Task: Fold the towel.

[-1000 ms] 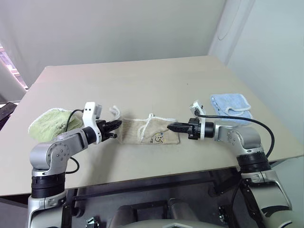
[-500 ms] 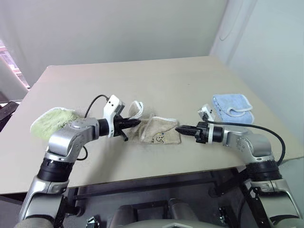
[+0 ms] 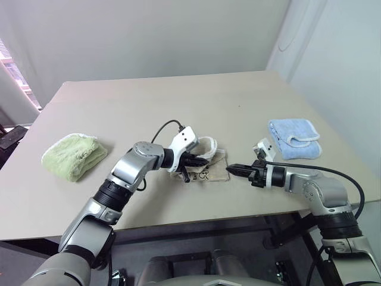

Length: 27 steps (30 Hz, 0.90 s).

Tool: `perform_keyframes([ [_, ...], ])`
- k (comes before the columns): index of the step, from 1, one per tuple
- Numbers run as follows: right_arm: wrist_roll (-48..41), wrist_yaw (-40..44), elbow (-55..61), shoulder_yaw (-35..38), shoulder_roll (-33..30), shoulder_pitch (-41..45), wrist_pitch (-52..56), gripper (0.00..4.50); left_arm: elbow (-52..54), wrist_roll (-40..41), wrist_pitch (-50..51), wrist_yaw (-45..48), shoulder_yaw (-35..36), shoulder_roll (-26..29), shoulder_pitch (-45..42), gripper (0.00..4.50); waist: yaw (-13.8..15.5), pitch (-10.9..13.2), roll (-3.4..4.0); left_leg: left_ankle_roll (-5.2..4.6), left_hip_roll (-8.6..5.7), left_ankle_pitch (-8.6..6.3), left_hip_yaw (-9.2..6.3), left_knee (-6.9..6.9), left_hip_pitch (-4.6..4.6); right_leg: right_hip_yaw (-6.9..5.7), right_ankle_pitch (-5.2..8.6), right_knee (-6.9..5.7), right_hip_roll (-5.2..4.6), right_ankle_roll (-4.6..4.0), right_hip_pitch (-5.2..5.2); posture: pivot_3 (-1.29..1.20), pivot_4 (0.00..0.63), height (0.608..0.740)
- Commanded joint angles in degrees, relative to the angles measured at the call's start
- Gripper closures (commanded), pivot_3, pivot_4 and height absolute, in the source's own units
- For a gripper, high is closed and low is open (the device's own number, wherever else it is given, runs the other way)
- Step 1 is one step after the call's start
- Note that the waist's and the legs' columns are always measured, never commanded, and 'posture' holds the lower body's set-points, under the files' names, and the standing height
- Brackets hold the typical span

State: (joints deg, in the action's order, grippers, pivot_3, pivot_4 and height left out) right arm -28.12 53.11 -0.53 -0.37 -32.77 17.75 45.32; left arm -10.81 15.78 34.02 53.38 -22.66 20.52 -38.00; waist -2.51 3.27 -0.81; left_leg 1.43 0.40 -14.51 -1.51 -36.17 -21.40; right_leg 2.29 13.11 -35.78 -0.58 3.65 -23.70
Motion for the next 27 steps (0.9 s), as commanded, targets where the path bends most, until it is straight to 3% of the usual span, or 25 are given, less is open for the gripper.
perform_keyframes([
  [1,-1.1,-0.8,3.3,2.3,-1.0,-0.3,-0.2,4.50,-1.1,-1.6,-2.8,1.1,0.1,-1.0,-1.3,4.49,0.0,0.0,0.00,0.00,0.00,0.00,0.01,0.00,0.00,0.01,0.00,0.00,0.00,0.00,-0.02,0.00,0.000,0.729],
  [15,-1.2,-2.5,4.9,2.5,-1.1,-1.5,0.6,4.50,-12.1,-7.6,-9.5,-0.9,-0.2,-9.6,-3.2,4.49,0.1,0.0,-0.01,0.00,-0.02,0.00,0.00,-0.07,0.01,0.02,0.00,-0.10,0.01,0.01,0.00,0.00,0.000,0.729],
  [20,-1.0,-2.8,4.6,2.6,-1.5,-1.4,0.6,4.50,-11.7,-4.3,-6.5,1.7,2.7,-10.9,-3.4,3.02,0.1,0.0,0.00,0.00,-0.02,0.00,0.00,-0.10,0.02,0.02,0.00,-0.17,0.01,0.01,-0.01,0.00,0.000,0.729],
  [25,-1.1,-2.8,3.9,3.0,-1.9,-1.1,0.5,4.50,-5.2,-1.7,-4.9,6.8,4.3,-7.3,-2.7,1.27,0.0,0.0,-0.01,0.00,-0.02,0.00,0.00,-0.10,0.04,0.03,0.00,-0.22,0.02,0.00,-0.02,0.00,0.000,0.729],
  [27,-1.4,-2.7,3.4,3.5,-1.9,-0.8,0.4,4.50,-0.8,0.9,-3.2,9.0,6.1,-5.3,-2.4,1.27,0.0,0.0,-0.01,0.00,-0.01,0.00,0.00,-0.10,0.03,0.03,0.00,-0.25,0.02,0.00,-0.04,0.00,0.000,0.729],
])
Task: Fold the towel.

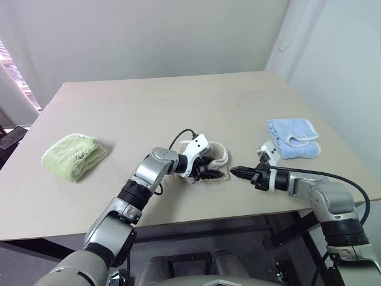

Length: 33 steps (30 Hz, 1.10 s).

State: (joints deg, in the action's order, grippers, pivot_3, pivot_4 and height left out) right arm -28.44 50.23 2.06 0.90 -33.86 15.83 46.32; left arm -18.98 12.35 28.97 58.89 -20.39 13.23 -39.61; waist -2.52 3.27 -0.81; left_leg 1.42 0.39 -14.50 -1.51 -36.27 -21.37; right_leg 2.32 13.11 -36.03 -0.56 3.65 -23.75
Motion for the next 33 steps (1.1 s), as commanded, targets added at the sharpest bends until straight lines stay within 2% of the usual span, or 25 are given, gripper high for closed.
perform_keyframes([
  [1,-2.0,0.4,0.7,3.1,-0.6,1.4,-0.4,4.50,9.4,5.6,2.9,4.2,4.8,3.1,-0.7,1.27,0.0,0.0,0.00,0.00,0.00,0.00,0.00,0.00,-0.01,0.00,0.00,0.00,0.00,0.00,-0.01,0.00,0.000,0.729],
  [5,-9.7,0.5,0.7,9.6,0.9,4.3,3.1,4.50,14.9,8.3,2.4,6.5,8.5,7.9,0.0,1.27,0.0,0.0,0.03,0.00,0.01,0.00,0.02,0.00,0.00,0.03,0.00,-0.02,0.00,0.00,0.00,0.00,0.000,0.729],
  [7,-9.4,0.1,0.1,9.7,1.2,5.5,2.1,4.50,12.8,7.3,0.5,4.6,10.2,8.7,-1.0,1.27,0.0,0.0,0.03,-0.01,0.01,0.00,0.02,-0.05,0.05,0.04,0.00,-0.06,0.00,0.00,0.03,0.00,0.000,0.729],
  [9,-8.6,-0.8,-0.3,9.2,3.1,7.8,-0.8,4.50,7.2,3.8,-6.6,1.4,11.9,9.7,-2.0,1.27,0.0,0.0,0.02,-0.01,0.01,0.01,-0.01,-0.10,0.13,0.02,0.00,-0.06,0.01,0.00,0.14,0.00,0.000,0.729],
  [14,-3.0,0.3,-6.1,0.9,5.8,14.2,-3.9,4.50,-7.9,-1.9,-18.7,-2.1,12.0,10.2,-4.3,1.27,0.0,0.0,0.04,-0.01,0.01,0.01,0.01,-0.15,0.18,0.03,-0.01,-0.10,0.03,0.00,0.16,0.00,0.000,0.729],
  [17,1.0,1.7,-10.6,-3.7,7.4,16.4,-7.4,4.50,-13.0,-2.6,-22.5,-2.1,11.6,8.3,-4.7,1.27,0.3,0.0,0.04,-0.01,0.01,0.01,0.00,-0.15,0.06,0.03,-0.02,-0.09,0.01,0.01,0.12,0.00,0.000,0.729],
  [20,2.6,1.9,-14.5,-5.2,9.4,18.2,-9.7,4.50,-15.8,-4.4,-27.3,-1.8,10.5,6.7,-4.1,1.27,0.5,0.0,0.03,-0.01,-0.07,0.01,0.00,-0.14,-0.12,0.07,-0.03,-0.07,-0.05,0.10,0.02,0.00,0.000,0.729],
  [23,6.4,1.2,-20.1,-6.9,11.4,19.2,-14.6,4.50,-17.8,-5.0,-31.3,0.7,9.4,5.2,-2.5,1.90,0.4,0.0,0.03,-0.01,-0.11,0.01,0.08,-0.14,-0.13,0.17,-0.14,-0.07,-0.08,0.15,0.00,0.00,0.000,0.729],
  [30,9.9,-1.1,-26.7,-6.9,15.6,19.2,-18.2,4.50,-25.1,-5.8,-33.9,3.6,9.2,2.6,-0.5,4.47,-0.1,0.0,0.03,-0.02,-0.09,0.01,0.06,-0.15,0.00,0.18,-0.02,-0.20,-0.02,0.12,0.02,0.00,0.000,0.729],
  [33,10.2,-1.3,-27.1,-6.8,16.7,19.1,-17.5,4.50,-29.3,-7.5,-35.7,2.9,8.8,2.0,-1.1,4.47,-0.1,0.0,0.04,-0.02,-0.08,0.01,0.02,-0.22,0.01,0.18,-0.07,-0.29,0.00,0.20,0.02,0.00,0.000,0.729],
])
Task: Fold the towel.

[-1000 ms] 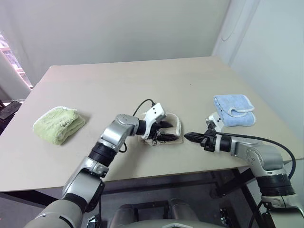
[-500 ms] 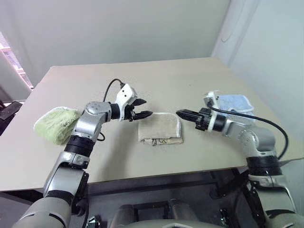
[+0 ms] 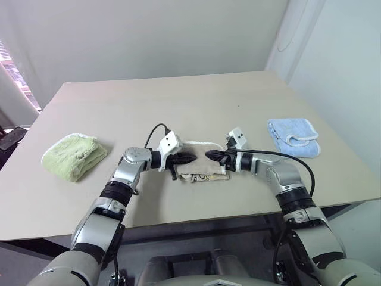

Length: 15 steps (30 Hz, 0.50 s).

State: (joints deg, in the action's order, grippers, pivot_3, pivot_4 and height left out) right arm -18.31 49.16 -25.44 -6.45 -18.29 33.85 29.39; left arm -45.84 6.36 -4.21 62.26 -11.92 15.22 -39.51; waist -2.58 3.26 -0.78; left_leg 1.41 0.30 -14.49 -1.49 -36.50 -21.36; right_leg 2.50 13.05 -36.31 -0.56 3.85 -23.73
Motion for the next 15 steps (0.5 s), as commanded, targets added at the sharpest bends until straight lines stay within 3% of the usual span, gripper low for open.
perform_keyframes([
  [1,0.5,-0.1,0.0,-0.1,1.4,0.8,0.2,4.50,-4.9,-2.1,-2.5,-1.3,0.3,-0.5,-1.8,4.47,0.0,0.0,0.01,0.00,0.00,0.00,0.00,-0.01,0.02,0.00,-0.02,-0.02,0.00,0.03,0.01,0.00,0.000,0.729],
  [5,2.5,1.7,0.9,-3.6,1.5,-1.1,1.7,4.50,-11.3,-4.6,-2.6,-4.3,0.0,-1.5,-3.9,4.47,0.2,0.0,0.01,0.00,0.00,0.00,-0.06,-0.23,0.02,-0.05,0.01,-0.05,0.00,0.00,0.14,0.00,0.000,0.729],
  [10,5.2,3.5,2.4,-7.0,-0.4,-2.7,2.5,4.50,-11.3,-3.4,-1.7,-0.6,1.4,-1.5,-4.9,4.47,0.0,-0.1,0.05,0.00,0.00,-0.01,-0.04,-0.58,0.08,-0.01,-0.06,-0.04,-0.01,0.12,0.34,0.00,0.000,0.729],
  [15,3.9,2.9,0.3,-3.3,-0.5,-0.4,1.4,4.50,-6.1,-0.5,1.9,4.8,3.4,-0.3,-4.9,4.47,0.0,-0.1,0.05,0.00,0.00,-0.01,-0.06,-0.64,0.12,-0.02,-0.07,-0.05,-0.01,0.12,0.39,0.00,0.000,0.729],
])
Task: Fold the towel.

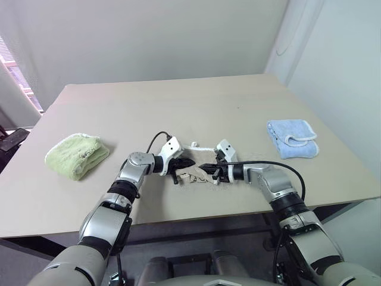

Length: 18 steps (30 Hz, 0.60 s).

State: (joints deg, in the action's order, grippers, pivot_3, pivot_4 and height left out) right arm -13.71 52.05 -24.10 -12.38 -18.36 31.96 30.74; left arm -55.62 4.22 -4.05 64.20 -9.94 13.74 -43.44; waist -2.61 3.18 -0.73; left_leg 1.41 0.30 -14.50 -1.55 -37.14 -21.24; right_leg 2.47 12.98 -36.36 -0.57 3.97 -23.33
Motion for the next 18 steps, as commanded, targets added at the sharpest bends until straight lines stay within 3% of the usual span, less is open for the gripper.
perform_keyframes([
  [1,-1.8,0.3,-0.8,3.7,-0.3,2.0,0.5,4.50,4.9,1.8,2.2,3.6,1.5,1.6,-0.7,4.47,0.0,0.0,0.00,0.00,0.00,0.00,0.00,0.01,-0.03,0.00,0.00,0.00,0.00,0.00,-0.02,0.00,0.000,0.729],
  [7,-6.4,0.1,-0.3,9.2,1.2,5.1,2.8,4.50,10.4,5.6,7.6,3.9,4.9,2.1,-1.1,4.47,0.0,0.0,0.02,0.00,0.00,0.00,-0.01,0.11,-0.20,0.01,-0.02,0.02,-0.01,0.01,-0.17,0.00,0.000,0.729],
  [18,0.8,-4.4,-10.9,6.1,3.2,6.6,-1.3,4.50,-3.9,2.4,4.8,-9.0,6.4,-3.8,-4.1,4.47,0.1,0.0,0.01,0.00,-0.02,0.00,-0.01,0.08,-0.16,0.01,-0.04,0.04,-0.02,0.06,-0.13,0.00,0.000,0.729],
])
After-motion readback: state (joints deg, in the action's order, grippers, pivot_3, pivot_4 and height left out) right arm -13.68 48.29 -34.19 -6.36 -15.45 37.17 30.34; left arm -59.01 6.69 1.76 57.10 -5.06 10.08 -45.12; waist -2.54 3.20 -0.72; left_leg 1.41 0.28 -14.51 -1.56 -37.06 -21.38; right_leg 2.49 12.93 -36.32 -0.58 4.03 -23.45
